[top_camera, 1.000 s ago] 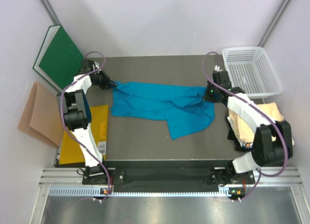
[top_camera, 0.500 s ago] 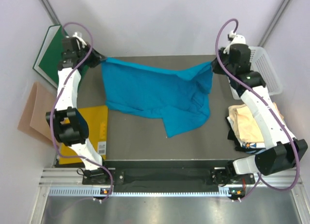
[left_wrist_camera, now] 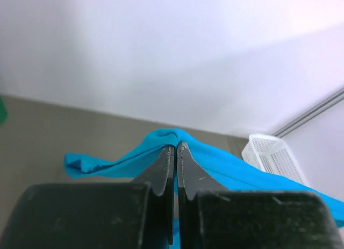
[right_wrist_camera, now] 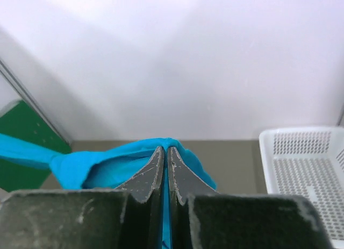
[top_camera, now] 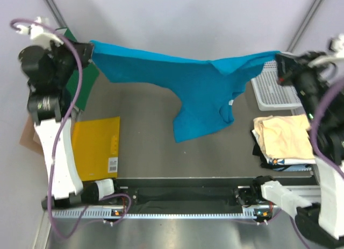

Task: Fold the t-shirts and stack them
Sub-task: Flatten out the tshirt

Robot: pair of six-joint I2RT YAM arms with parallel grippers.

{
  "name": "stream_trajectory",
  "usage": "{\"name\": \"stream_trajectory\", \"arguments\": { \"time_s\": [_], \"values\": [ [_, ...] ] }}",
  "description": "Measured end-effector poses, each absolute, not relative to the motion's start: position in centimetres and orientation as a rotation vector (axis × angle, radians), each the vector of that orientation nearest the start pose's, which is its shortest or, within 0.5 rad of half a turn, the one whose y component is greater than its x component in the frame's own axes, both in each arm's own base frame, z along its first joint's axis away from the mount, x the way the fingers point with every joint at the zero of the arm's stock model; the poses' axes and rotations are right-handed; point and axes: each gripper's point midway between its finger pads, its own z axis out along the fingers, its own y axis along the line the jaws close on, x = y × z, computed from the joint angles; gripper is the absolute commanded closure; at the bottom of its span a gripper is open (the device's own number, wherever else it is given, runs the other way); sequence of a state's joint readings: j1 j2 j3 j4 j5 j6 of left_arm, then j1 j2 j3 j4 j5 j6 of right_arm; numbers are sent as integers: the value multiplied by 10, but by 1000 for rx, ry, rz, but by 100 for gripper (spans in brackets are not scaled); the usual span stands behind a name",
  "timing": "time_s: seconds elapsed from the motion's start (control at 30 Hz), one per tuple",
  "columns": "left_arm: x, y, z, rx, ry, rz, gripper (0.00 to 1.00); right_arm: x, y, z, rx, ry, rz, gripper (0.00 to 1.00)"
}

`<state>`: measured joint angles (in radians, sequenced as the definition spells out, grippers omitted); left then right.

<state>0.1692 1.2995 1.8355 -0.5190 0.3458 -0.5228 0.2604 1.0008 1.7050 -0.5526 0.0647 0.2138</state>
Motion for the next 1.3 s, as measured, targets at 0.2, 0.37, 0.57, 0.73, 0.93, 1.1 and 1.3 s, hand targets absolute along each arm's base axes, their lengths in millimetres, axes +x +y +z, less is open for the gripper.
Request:
{"name": "stream_trajectory", "arguments": {
  "time_s": [0.2,0.37,0.57,0.73,0.93,1.1,1.3],
  "values": [
    [272,-27,580,-166,1346,-465,100,178,32,588,58,1205,307,100],
    [248,-28,609,-136,1262,-436,100,157,20,619,70,1095,270,100],
    [291,-15,596,-186,1325,-412,100,211,27,615,71,1149,209,100],
    [385,-3,531,-245,1523,-435,100,309,46,561,59,1310,136,100],
    [509,10,365,-364,1887,-483,100,461,81,401,-16,1666,102,100],
    [562,13,204,-473,2196,-486,100,566,104,219,-80,2024,117,100],
    [605,8,99,-522,2362,-483,100,636,117,116,-87,2187,115,100]
  ]
}}
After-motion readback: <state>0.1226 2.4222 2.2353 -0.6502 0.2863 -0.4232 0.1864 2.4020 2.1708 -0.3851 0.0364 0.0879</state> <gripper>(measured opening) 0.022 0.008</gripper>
